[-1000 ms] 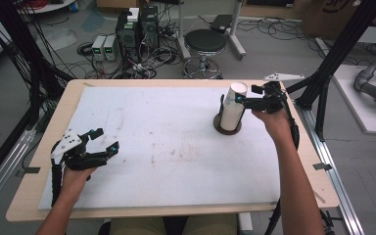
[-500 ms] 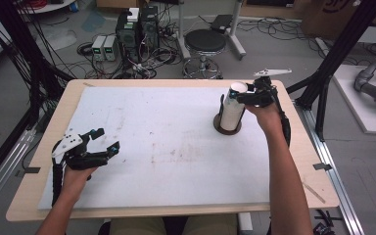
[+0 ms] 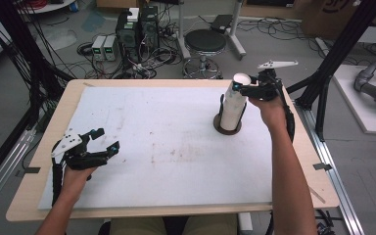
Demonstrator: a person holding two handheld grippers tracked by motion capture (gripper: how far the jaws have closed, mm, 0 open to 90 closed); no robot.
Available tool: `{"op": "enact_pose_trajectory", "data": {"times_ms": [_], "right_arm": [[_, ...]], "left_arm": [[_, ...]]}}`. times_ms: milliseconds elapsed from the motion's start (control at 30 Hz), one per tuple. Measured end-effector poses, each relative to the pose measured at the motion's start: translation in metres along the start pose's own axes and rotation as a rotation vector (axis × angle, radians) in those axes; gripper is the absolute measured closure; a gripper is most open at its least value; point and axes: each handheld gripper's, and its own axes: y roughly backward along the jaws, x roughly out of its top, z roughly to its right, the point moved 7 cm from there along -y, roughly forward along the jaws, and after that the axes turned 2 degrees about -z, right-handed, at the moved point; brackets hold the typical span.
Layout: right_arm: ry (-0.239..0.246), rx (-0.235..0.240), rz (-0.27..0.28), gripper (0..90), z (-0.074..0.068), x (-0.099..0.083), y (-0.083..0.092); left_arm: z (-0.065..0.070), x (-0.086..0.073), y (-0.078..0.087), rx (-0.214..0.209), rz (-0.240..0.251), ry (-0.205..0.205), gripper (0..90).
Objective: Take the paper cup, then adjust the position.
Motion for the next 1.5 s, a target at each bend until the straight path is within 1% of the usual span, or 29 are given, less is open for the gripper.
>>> {"op": "enact_pose_trajectory", "data": {"times_ms": [33,67,100,133,233,267,300,367,433,467,500,533,567,600,667,700,767,833,900,967,1033,1100,1133,1300,1367,1433,1467,1500], "right_arm": [[0.002,0.002,-0.003,37.5,0.000,0.004,0.003],[0.007,0.003,0.007,37.6,0.000,0.008,0.006],[0.007,0.008,0.029,37.6,-0.001,0.012,0.010],[0.007,0.008,0.029,37.6,-0.001,0.012,0.010],[0.011,0.007,0.056,37.6,-0.003,0.019,0.021],[0.015,0.005,0.077,37.7,-0.003,0.023,0.030],[0.015,0.005,0.077,37.7,-0.003,0.023,0.030],[0.011,0.003,0.091,37.7,-0.002,0.026,0.039],[0.023,-0.007,0.101,37.8,-0.002,0.029,0.049],[0.022,-0.003,0.108,37.8,-0.002,0.030,0.054],[0.031,-0.006,0.119,37.8,-0.002,0.032,0.059],[0.033,-0.004,0.125,37.9,-0.004,0.031,0.069],[0.033,-0.004,0.125,37.9,-0.004,0.031,0.069],[0.039,-0.003,0.115,37.9,-0.006,0.028,0.078],[0.049,0.006,0.120,37.9,-0.011,0.023,0.087],[0.049,0.006,0.120,37.9,-0.011,0.023,0.087],[0.065,0.018,0.115,37.9,-0.018,0.014,0.094],[0.076,0.039,0.107,37.9,-0.024,0.004,0.099],[0.088,0.050,0.094,37.9,-0.029,-0.007,0.102],[0.087,0.078,0.093,37.8,-0.035,-0.017,0.102],[0.098,0.084,0.088,37.8,-0.039,-0.026,0.100],[0.099,0.099,0.084,37.8,-0.044,-0.034,0.097],[0.098,0.114,0.080,37.8,-0.048,-0.039,0.095],[0.106,0.139,0.065,37.8,-0.056,-0.046,0.091],[0.104,0.144,0.064,37.8,-0.057,-0.047,0.090],[0.109,0.157,0.055,37.8,-0.060,-0.049,0.085],[0.109,0.157,0.055,37.8,-0.060,-0.049,0.085],[0.108,0.169,0.059,37.8,-0.064,-0.050,0.081]], "left_arm": [[-0.001,0.000,0.000,0.002,0.001,-0.002,15.9],[-0.001,0.000,0.000,0.000,-0.001,-0.002,15.9],[-0.001,0.000,0.000,-0.001,0.001,-0.001,15.9],[-0.001,0.000,0.001,-0.001,0.002,0.000,15.9],[-0.001,0.000,0.000,-0.003,0.004,0.005,15.9],[-0.001,0.000,0.000,-0.005,0.002,0.004,15.9],[0.000,0.000,0.000,-0.007,0.002,0.002,15.9],[0.000,0.000,0.000,-0.008,0.001,0.002,15.9],[0.001,0.000,0.001,-0.011,0.002,0.000,15.9],[0.001,0.001,0.001,-0.013,0.003,0.001,15.9],[0.001,0.000,0.001,-0.015,0.004,0.004,15.9],[0.001,0.000,0.001,-0.013,0.003,0.005,15.9],[0.001,0.000,0.001,-0.015,0.002,0.005,15.9],[0.001,0.000,0.001,-0.017,0.002,0.006,15.9],[0.001,0.000,0.001,-0.019,0.005,0.006,15.9],[0.002,0.001,0.001,-0.021,0.009,0.008,15.9],[0.002,0.000,0.001,-0.024,0.004,0.005,15.9],[0.003,-0.001,0.001,-0.029,0.003,0.008,15.9],[0.004,-0.001,0.001,-0.035,0.006,0.007,15.9],[0.005,-0.001,0.001,-0.040,0.004,0.005,15.9],[0.006,-0.001,0.001,-0.042,0.004,0.004,15.9],[0.006,0.000,0.001,-0.042,0.005,0.005,15.9],[0.007,-0.001,0.001,-0.041,0.005,0.004,15.9],[0.007,-0.001,0.000,-0.050,0.007,-0.002,15.9],[0.007,-0.001,-0.001,-0.056,0.008,0.002,15.9],[0.007,-0.001,-0.001,-0.057,0.008,0.003,15.9],[0.006,-0.001,-0.002,-0.058,0.008,0.005,15.9],[0.007,0.000,-0.002,-0.062,0.009,0.003,15.9]]}}
